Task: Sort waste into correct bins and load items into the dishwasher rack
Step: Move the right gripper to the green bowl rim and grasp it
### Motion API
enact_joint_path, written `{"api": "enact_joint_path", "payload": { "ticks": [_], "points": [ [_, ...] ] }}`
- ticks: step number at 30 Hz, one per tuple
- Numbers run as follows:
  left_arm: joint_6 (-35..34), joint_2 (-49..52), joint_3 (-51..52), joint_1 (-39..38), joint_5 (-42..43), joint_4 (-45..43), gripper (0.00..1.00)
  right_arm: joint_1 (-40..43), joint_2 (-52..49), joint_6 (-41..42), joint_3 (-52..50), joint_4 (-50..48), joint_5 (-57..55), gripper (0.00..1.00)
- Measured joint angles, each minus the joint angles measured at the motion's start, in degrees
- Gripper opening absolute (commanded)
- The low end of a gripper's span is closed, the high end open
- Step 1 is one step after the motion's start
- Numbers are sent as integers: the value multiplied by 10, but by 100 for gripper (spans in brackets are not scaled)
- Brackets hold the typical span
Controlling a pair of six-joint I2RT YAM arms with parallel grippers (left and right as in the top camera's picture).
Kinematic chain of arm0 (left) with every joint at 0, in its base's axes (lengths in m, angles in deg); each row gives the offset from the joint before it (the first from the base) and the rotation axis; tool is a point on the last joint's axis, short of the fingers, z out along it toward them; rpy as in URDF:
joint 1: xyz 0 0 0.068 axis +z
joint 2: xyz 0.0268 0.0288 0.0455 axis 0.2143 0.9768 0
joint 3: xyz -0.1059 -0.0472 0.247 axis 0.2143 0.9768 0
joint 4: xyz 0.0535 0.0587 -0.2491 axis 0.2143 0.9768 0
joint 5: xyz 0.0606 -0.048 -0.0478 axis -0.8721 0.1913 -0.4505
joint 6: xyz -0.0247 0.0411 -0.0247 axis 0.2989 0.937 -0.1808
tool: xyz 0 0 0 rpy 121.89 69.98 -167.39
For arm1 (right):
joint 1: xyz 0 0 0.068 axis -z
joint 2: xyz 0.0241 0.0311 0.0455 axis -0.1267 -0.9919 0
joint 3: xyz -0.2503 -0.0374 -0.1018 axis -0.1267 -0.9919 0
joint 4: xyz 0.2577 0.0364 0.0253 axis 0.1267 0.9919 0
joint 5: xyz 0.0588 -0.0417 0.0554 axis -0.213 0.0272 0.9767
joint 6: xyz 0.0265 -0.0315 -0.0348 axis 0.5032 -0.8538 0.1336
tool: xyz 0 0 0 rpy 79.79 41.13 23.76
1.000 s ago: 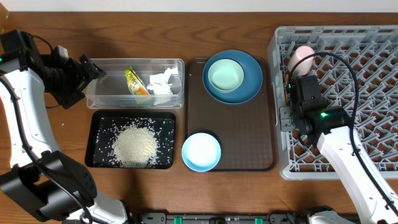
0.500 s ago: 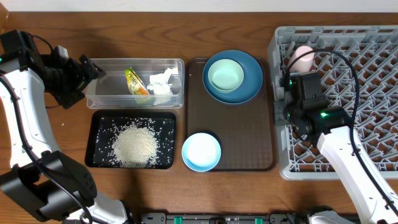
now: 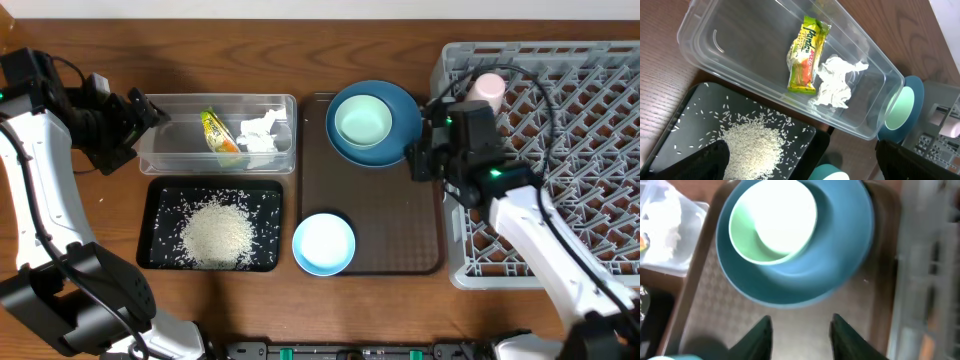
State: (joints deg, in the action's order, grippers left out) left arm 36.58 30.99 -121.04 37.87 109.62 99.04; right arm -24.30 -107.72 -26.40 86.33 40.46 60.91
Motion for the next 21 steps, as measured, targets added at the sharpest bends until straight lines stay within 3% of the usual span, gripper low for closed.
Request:
{"api": "enact_joint_path", "payload": {
  "ticks": [12,21],
  "points": [
    [0,0,0,0,0,1,96,-20,-134,25,0,-179,5,46],
    [0,0,0,0,0,1,96,-20,-166,37,0,-191,5,47]
  ]
}}
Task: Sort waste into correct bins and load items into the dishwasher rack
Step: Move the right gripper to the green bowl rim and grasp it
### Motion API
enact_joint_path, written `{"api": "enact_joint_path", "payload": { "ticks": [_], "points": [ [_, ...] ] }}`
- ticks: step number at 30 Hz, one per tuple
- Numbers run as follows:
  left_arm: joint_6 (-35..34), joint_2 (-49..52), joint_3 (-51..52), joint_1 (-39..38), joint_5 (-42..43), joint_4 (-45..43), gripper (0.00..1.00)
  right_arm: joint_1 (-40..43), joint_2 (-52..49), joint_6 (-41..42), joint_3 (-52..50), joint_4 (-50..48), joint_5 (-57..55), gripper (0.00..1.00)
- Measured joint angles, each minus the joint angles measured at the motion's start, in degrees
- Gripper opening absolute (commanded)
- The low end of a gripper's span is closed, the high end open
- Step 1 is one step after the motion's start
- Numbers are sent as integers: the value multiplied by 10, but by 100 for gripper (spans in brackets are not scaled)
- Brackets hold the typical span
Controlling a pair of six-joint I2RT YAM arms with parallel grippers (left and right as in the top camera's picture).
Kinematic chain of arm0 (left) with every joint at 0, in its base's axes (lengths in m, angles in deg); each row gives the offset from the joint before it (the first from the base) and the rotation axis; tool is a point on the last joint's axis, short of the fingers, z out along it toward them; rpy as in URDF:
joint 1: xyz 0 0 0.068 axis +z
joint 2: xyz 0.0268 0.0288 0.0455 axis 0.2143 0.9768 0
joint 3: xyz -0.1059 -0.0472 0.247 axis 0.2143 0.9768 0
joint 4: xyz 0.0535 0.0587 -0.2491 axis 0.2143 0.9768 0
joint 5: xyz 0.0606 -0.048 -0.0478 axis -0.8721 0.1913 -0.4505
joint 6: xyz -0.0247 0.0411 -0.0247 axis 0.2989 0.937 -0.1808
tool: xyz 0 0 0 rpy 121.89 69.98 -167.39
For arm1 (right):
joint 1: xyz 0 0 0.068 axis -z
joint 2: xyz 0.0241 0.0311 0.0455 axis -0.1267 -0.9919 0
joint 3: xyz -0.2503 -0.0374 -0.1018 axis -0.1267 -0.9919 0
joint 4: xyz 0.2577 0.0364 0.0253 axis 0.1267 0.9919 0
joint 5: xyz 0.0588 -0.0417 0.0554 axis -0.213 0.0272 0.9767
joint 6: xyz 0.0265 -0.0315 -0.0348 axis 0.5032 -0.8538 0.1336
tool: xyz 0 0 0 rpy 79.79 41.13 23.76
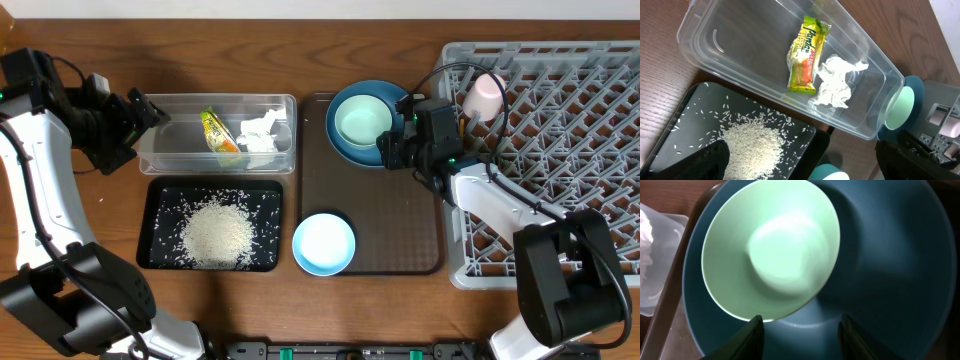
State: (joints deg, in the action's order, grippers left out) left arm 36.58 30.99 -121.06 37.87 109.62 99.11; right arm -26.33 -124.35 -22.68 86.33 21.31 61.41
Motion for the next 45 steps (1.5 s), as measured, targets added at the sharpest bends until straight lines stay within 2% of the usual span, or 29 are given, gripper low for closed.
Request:
{"api": "enact_joint_path", "payload": {
  "ticks": [13,18,26,33,38,45],
  "points": [
    [0,0,0,0,0,0,96,0,-4,52,0,-42,-76,42],
    [0,0,0,0,0,0,96,0,-24,64,0,-74,-79,41],
    [0,0,0,0,0,0,96,0,-41,71,0,-81,-80,32],
    [0,0,0,0,0,0,96,0,-41,73,0,-84,-80,32],
    [0,0,0,0,0,0,96,0,-41,73,0,-103,-80,28],
    [0,0,0,0,0,0,96,0,-41,82,0,-106,-84,31]
  ]
}}
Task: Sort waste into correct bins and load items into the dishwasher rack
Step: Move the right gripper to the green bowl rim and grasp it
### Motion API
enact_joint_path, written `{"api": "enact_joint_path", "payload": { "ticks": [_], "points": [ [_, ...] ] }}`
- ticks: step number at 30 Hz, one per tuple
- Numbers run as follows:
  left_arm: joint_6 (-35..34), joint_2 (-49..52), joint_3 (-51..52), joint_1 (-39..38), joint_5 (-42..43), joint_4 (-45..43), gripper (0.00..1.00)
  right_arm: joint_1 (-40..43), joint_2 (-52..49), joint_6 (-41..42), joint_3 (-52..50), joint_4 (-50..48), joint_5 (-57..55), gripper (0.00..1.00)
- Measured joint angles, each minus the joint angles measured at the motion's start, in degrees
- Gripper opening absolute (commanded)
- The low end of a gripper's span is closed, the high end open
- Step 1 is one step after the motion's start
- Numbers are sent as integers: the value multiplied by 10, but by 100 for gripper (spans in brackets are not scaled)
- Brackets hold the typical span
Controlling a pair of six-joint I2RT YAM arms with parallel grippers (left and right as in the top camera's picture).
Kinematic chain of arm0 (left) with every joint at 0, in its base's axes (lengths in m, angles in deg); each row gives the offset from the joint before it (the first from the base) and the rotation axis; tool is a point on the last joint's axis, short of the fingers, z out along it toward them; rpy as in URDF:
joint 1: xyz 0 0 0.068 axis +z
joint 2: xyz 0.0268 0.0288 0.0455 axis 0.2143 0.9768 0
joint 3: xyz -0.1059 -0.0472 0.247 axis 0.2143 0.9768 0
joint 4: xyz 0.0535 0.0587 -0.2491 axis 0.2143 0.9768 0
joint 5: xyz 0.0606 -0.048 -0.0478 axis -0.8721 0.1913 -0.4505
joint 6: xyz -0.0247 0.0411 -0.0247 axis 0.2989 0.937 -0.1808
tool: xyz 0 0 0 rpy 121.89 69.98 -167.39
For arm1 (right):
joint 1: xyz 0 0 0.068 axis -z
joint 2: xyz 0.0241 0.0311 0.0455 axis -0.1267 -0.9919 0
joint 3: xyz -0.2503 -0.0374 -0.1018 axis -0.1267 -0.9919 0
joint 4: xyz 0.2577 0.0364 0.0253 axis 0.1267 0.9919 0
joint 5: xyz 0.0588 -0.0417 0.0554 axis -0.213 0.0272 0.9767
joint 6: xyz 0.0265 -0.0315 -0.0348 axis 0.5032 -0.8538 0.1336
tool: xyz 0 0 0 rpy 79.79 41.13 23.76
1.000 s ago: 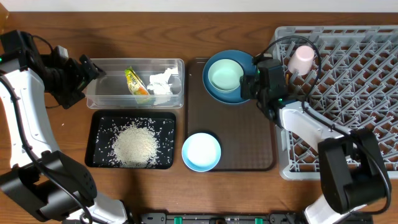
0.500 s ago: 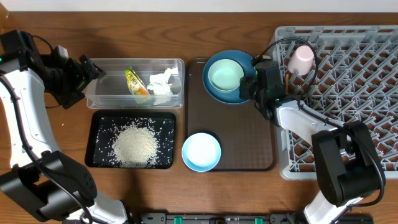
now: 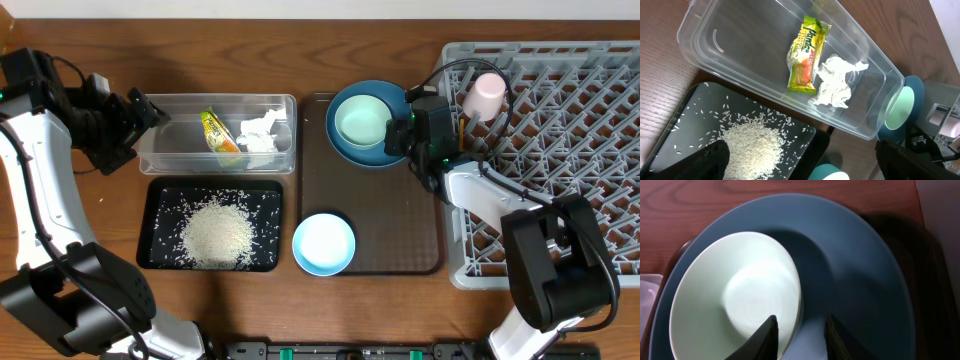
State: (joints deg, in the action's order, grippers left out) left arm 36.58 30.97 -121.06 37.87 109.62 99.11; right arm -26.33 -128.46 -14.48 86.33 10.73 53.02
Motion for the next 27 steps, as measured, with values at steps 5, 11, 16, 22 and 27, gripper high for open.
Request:
{"api": "enact_joint_path", "payload": {
  "ticks": [5,11,16,22,27],
  "points": [
    [0,0,0,0,0,0,96,-4,0,7,0,-10,-4,33],
    [0,0,0,0,0,0,96,-14,-14,9,0,-39,-5,33],
    [0,0,0,0,0,0,96,-14,-31,10,0,-39,-9,28],
    [0,0,0,0,0,0,96,-14,-31,12,0,-33,-10,15],
    [0,0,0,0,0,0,96,-14,-31,13,0,-31,-11,9]
  ]
}}
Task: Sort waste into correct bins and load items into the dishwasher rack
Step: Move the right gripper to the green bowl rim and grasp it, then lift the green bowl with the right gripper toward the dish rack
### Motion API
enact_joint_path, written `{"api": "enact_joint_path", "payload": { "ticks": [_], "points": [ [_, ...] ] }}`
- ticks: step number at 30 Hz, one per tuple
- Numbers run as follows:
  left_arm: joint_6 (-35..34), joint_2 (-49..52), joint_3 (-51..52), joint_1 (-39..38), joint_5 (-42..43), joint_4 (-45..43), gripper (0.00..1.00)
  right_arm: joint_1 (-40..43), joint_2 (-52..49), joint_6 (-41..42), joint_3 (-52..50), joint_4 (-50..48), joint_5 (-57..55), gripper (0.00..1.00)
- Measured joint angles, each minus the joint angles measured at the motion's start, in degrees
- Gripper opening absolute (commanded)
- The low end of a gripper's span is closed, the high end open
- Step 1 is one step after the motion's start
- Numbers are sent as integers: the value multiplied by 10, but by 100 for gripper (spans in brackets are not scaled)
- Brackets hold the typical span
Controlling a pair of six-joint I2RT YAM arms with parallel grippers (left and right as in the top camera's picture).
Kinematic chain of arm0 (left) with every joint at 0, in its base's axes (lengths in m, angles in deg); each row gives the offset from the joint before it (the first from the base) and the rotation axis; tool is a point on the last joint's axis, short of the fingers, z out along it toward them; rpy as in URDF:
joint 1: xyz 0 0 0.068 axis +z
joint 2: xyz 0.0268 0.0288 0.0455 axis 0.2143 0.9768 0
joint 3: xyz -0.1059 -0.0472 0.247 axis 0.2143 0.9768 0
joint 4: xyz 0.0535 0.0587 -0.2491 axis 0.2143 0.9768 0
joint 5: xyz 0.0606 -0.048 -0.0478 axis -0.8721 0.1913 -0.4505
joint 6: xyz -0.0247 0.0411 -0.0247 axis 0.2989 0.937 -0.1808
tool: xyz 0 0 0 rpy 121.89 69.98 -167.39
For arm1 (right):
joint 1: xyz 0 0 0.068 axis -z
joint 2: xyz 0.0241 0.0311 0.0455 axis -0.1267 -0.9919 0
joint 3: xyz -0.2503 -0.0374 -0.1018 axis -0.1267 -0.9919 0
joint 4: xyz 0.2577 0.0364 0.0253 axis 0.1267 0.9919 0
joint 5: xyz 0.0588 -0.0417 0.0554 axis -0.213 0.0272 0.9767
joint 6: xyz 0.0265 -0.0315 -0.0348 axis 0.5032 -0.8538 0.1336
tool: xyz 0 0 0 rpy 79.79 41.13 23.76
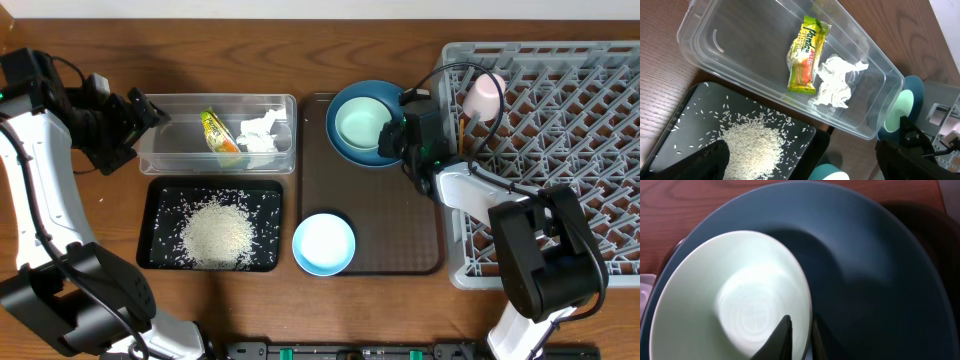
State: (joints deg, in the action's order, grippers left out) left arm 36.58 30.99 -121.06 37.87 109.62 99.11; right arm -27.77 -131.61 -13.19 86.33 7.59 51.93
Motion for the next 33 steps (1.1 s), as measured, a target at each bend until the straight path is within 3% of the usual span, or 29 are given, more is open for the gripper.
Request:
{"api": "enact_joint_path", "payload": {
  "ticks": [3,17,24,33],
  "points": [
    [0,0,0,0,0,0,96,0,0,-1,0,3,0,1],
    [0,0,0,0,0,0,96,0,30,-35,0,7,0,1],
    [0,0,0,0,0,0,96,1,144,-141,0,31,-28,1],
    [0,0,0,0,0,0,96,30,246,-351,0,23,-169,1]
  ]
}}
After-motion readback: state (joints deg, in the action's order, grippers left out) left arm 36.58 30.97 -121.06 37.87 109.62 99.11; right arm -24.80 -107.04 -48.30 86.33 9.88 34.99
